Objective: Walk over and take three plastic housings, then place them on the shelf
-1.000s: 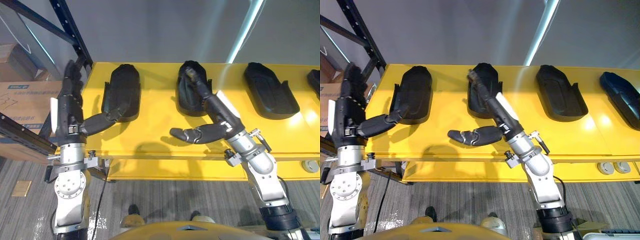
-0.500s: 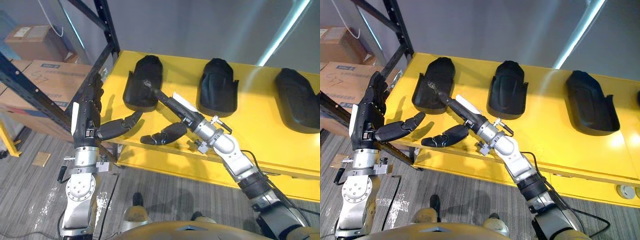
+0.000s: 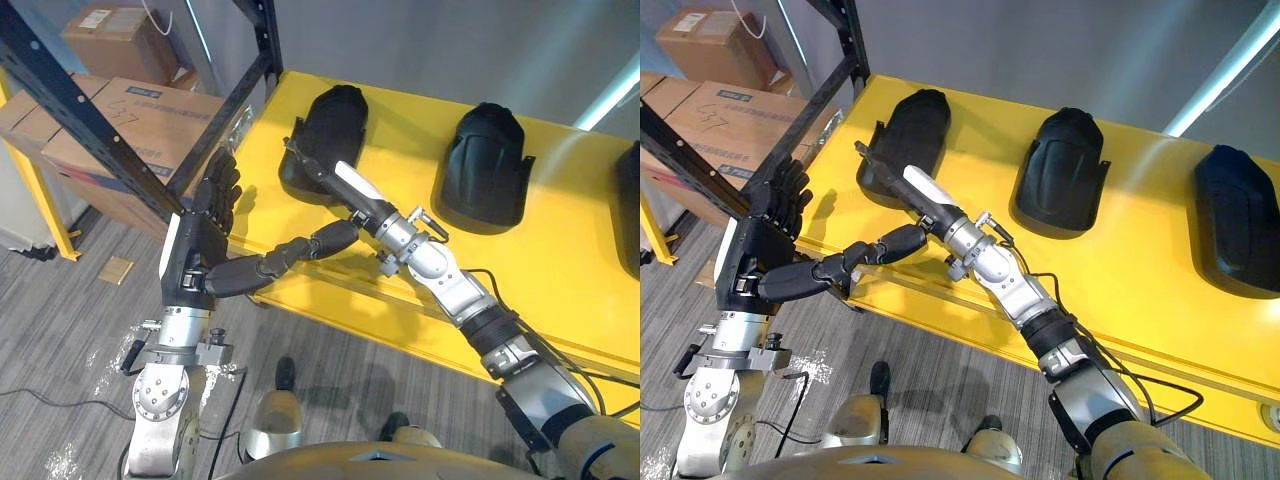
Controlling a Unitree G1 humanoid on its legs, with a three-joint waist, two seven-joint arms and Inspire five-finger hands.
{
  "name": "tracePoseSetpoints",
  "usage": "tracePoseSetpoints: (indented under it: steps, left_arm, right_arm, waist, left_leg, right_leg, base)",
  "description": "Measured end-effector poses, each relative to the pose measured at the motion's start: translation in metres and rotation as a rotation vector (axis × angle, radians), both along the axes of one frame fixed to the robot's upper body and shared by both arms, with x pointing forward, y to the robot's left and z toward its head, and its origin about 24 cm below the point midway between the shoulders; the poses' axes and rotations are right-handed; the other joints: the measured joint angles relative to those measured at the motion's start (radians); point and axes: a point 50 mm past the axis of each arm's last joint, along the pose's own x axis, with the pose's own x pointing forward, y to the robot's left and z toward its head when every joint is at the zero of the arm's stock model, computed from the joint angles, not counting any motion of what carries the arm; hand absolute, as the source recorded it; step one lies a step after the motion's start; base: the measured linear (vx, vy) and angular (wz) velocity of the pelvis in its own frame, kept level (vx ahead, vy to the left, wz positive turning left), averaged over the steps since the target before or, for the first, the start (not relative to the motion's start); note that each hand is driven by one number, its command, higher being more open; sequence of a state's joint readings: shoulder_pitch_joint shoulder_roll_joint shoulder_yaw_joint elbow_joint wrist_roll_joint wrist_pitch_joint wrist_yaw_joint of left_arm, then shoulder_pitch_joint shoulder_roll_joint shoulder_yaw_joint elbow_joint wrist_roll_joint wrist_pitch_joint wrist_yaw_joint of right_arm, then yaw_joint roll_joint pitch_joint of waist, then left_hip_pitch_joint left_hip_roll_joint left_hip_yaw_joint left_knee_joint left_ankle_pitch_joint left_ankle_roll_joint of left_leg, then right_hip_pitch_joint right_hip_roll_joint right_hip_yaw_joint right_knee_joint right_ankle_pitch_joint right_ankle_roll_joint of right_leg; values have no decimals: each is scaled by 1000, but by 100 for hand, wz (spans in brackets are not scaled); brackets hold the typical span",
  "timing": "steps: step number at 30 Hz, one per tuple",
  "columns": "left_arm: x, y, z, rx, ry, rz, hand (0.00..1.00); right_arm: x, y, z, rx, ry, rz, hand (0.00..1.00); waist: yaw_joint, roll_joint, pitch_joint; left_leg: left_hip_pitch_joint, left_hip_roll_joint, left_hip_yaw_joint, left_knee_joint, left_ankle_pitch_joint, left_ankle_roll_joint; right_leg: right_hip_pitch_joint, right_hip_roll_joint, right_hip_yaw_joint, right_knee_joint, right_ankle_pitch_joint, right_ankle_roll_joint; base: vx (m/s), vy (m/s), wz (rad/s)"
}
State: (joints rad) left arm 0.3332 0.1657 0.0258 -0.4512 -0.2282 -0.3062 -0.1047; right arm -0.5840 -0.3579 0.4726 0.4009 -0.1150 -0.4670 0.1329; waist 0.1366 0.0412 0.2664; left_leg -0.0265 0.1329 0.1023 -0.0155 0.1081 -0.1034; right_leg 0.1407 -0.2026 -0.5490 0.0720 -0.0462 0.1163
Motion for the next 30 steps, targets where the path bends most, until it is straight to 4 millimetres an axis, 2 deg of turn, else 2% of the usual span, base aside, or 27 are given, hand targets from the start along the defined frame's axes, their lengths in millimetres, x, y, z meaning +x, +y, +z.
tracePoseSetpoints:
  steps: [6,10,21,22,26,30]
  left_arm:
    - [-4,-1,2,3,-6,-22,100]
    - [-5,-1,2,2,-18,-25,100]
    - [-6,-7,0,-7,-9,-58,100]
    - [-6,-7,0,-7,-9,-58,100]
    - [-6,-7,0,-7,-9,-57,100]
    - [-6,-8,0,-9,-8,-61,100]
  right_arm:
    - [10,4,-1,-107,-66,-51,100]
    - [19,0,6,-84,-132,-133,100]
    - [22,-3,0,-155,-306,-299,100]
    - [24,-4,-1,-160,-307,-322,0]
    - [27,-6,0,-189,-315,-356,0]
    - [32,-3,11,-188,-340,-366,0]
  waist:
    - [26,5,8]
    - [30,14,41]
    - [41,20,44]
    - [42,22,45]
    - [43,30,51]
    - [41,35,53]
  left_leg:
    - [-2,-4,-7,1,1,1]
    - [-4,-6,-20,7,2,3]
    - [-17,-7,-26,10,4,5]
    - [-17,-7,-26,10,5,5]
    - [-17,-7,-26,10,6,5]
    - [-17,-7,-26,10,6,5]
  right_leg:
    - [1,-4,-11,5,-3,1]
    - [8,-6,-22,11,-5,1]
    - [0,-6,-29,11,-5,1]
    - [0,-6,-29,11,-5,1]
    - [0,-7,-29,11,-5,1]
    - [-1,-6,-29,11,-5,1]
  base:
    - [-5,-4,4]
    - [-24,-10,7]
    - [-1,-4,1]
    - [0,0,0]
    - [0,0,0]
    - [0,0,0]
